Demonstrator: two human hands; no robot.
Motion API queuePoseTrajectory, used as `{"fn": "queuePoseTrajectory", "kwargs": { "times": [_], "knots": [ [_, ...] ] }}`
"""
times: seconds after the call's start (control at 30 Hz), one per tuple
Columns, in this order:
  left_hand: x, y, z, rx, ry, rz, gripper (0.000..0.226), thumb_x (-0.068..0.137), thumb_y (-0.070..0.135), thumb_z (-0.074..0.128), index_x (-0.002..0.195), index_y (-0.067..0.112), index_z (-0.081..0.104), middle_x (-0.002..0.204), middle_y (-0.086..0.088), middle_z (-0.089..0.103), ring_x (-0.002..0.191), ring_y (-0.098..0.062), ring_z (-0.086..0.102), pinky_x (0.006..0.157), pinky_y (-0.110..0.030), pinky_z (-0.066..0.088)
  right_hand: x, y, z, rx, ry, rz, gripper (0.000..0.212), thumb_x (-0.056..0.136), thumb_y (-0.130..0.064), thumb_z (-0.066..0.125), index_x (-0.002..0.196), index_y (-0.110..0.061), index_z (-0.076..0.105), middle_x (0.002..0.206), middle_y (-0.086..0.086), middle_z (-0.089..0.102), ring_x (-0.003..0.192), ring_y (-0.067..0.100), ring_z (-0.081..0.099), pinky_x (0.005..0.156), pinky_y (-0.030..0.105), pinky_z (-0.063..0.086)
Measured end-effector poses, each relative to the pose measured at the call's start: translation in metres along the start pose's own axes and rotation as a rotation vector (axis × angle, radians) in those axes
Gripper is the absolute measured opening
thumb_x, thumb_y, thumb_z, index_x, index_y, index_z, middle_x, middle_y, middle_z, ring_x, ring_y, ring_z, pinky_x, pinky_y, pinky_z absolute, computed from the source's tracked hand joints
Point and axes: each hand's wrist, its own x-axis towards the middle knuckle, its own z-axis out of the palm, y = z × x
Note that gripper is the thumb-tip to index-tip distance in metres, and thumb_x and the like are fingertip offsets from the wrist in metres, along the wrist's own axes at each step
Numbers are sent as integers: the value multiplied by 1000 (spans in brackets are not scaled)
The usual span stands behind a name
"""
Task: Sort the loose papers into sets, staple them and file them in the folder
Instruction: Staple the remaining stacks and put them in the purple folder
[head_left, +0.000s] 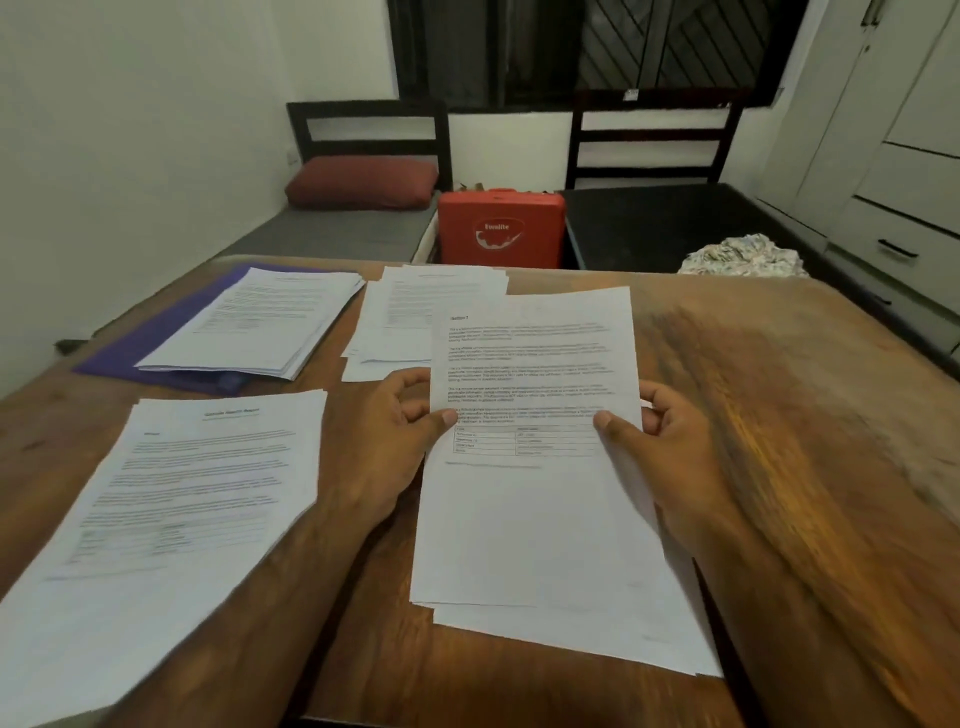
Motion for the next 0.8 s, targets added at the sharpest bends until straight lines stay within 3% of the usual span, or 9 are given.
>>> {"fn": "queuePoseTrajectory", "kwargs": {
  "times": [0.13,0.2,0.3,0.4,0.5,0.6,0.7,0.8],
  "knots": [
    [-5,19,-25,42,71,-42,34,96,20,72,126,25,57,116,4,75,102,-18,75,87,-40,62,-1,-11,13,-11,-73,42,26,93,0,73,118,-6,68,107,7,80,88,24,79,75,37,66],
    [-12,28,-51,204,164,-81,26,101,30,64,126,28,57,119,5,71,102,-15,71,88,-32,59,3,-12,23,-51,-106,50,29,91,-4,76,119,-7,69,111,8,79,89,25,79,81,44,65],
    [-34,29,-119,737,304,-189,35,102,39,59,134,25,57,129,-2,64,112,-21,62,100,-39,50,1,-15,50,-90,-186,88,29,91,-15,78,118,-17,68,112,2,78,89,28,79,84,53,63],
    [-66,14,-189,1248,261,-278,53,101,46,55,149,23,47,149,-3,54,133,-23,52,114,-36,37,-5,-16,78,-109,-277,130,23,92,-16,77,111,-24,68,105,-3,79,79,23,79,66,38,64],
    [-98,-10,-224,1194,283,-322,70,101,52,53,161,33,24,164,3,34,149,-21,34,124,-37,22,-15,-14,110,-122,-363,164,22,92,-11,77,110,-22,71,102,-3,79,77,18,79,63,32,61],
    [-116,-25,-217,1021,309,-456,61,97,60,55,150,32,43,151,2,50,130,-19,50,110,-34,37,-27,-11,145,-130,-428,151,19,91,-5,76,105,-18,73,99,-2,79,76,17,78,60,26,60],
    [-121,-22,-202,1195,296,-553,56,97,67,50,131,24,59,129,0,63,103,-16,51,92,-30,40,-39,-9,180,-153,-483,153,21,91,-2,76,111,-8,73,104,4,79,83,23,79,69,34,64],
    [-116,-27,-206,1169,335,-539,53,96,64,55,130,23,56,128,-1,63,107,-18,56,97,-32,45,-47,1,205,-192,-505,156,20,91,0,75,110,-8,72,104,2,77,86,21,77,73,32,64]
  ]
}}
